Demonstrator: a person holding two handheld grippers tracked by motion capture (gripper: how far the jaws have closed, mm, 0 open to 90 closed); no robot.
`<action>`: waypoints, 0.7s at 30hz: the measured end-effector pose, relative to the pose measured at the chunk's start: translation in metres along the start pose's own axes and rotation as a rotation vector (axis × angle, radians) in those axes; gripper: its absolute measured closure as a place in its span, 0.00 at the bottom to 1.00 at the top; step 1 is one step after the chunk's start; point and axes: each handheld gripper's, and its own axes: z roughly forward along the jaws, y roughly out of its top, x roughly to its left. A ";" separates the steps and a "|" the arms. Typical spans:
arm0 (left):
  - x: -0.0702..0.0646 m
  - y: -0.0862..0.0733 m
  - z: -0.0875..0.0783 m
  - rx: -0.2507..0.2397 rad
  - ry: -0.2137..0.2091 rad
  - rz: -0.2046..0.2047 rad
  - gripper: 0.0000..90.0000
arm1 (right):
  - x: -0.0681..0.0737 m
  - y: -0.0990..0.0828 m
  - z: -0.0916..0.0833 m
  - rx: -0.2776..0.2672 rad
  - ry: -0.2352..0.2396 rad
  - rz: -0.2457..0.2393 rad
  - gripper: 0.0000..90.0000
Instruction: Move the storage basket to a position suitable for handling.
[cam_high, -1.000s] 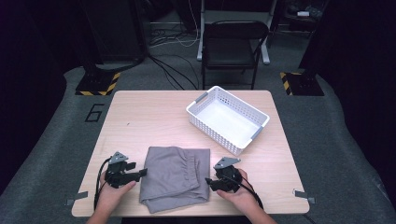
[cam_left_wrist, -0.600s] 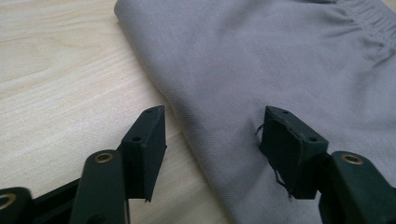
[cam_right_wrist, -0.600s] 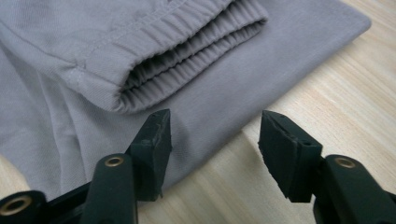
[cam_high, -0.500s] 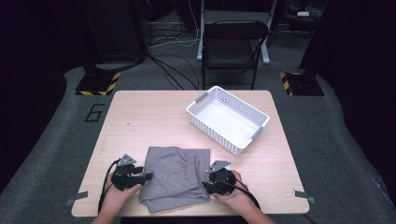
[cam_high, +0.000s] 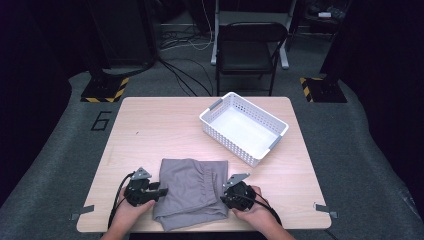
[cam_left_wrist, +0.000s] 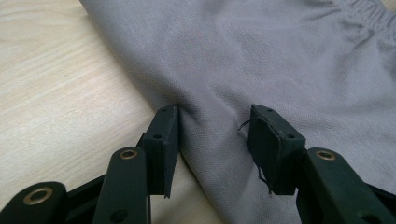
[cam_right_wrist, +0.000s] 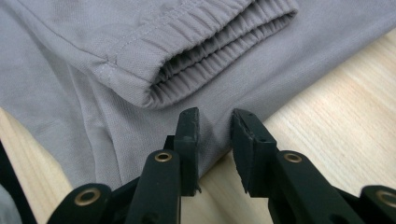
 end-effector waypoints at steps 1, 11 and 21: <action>-0.001 0.000 0.001 -0.006 0.000 -0.005 0.59 | 0.000 -0.001 0.000 -0.001 0.002 0.008 0.78; 0.001 0.000 -0.002 -0.008 0.011 -0.008 0.53 | -0.019 -0.003 -0.019 -0.079 -0.057 0.127 0.59; 0.001 -0.001 -0.002 -0.006 0.018 -0.019 0.48 | -0.054 -0.004 -0.050 -0.144 -0.163 0.285 0.44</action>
